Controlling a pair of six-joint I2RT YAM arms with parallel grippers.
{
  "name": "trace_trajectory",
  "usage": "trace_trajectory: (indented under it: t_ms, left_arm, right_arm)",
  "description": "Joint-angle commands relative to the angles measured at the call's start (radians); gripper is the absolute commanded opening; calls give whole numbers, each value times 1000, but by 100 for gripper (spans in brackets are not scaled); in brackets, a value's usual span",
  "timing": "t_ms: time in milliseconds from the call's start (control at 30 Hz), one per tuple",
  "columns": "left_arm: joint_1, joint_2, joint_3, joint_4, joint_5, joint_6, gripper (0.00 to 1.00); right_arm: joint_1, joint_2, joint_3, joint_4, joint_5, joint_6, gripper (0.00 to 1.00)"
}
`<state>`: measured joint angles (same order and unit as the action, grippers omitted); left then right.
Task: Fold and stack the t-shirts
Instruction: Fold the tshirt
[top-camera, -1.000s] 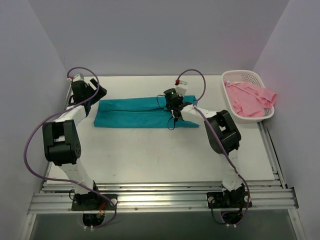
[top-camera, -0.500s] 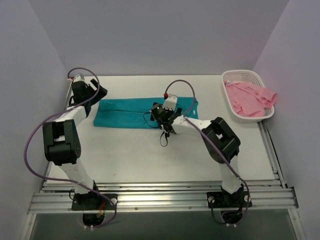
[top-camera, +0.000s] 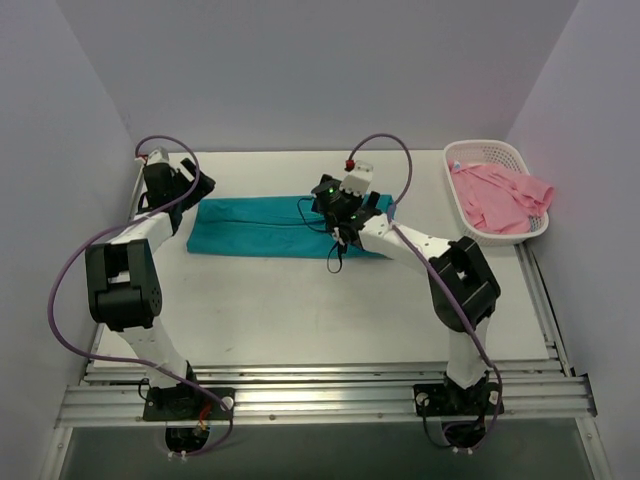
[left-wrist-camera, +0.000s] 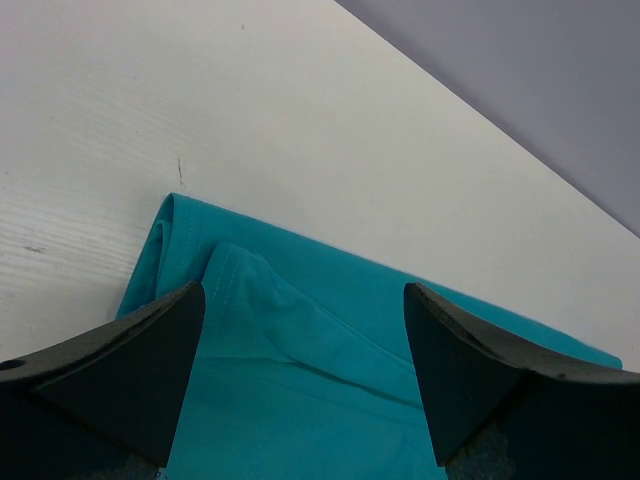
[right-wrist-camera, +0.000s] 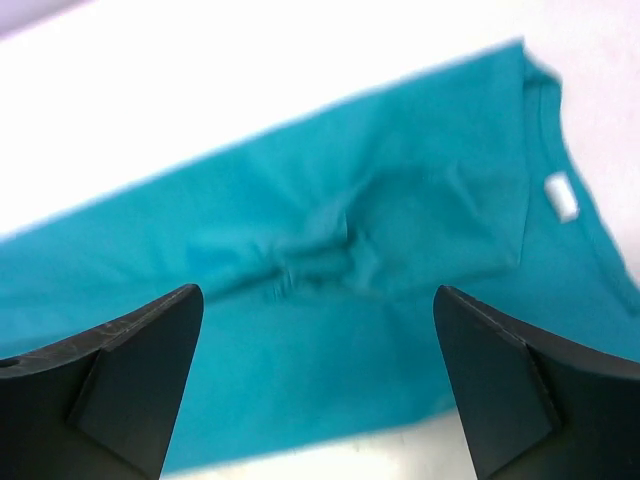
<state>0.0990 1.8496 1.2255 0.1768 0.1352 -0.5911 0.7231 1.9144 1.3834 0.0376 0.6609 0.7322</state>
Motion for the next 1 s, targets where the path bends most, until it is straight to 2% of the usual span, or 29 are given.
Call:
trace_trajectory:
  t_ms: [0,33,100,133,167,233,400,600,733,967]
  left_arm:
    - [-4,-47,15,38,6,8,89]
    - [-5,-49,16,36,4,8,89]
    - [-5,-47,17,36,4,8,89]
    - [-7,-46,17,36,4,10,89]
    - [-8,-46,17,36,1,10,89]
    - [-9,-41,17,36,3,11,89]
    - [-8,-36,14,43,1,11,89]
    - [-10,-32,12,47,3,13,89]
    - [-8,-32,11,49,4,11,89]
    - [-13,-32,8,56,10,8,89]
  right_arm:
    - [-82,27,80,2,-12,-40,93]
    - [-93,43,94,8,-24,-50,76]
    - [-128,95,152,5,-53,-65,52]
    - [-139,113,172,5,-64,-68,21]
    - [-149,151,213,5,-76,-73,10]
    - [-180,193,258,-4,-119,-77,0]
    - [-195,308,359,-22,-153,-88,0]
    - [-203,359,371,-30,-161,-90,0]
    - [-206,315,324,-33,-158,-79,0]
    - [-180,148,136,-85,-147,-24,0]
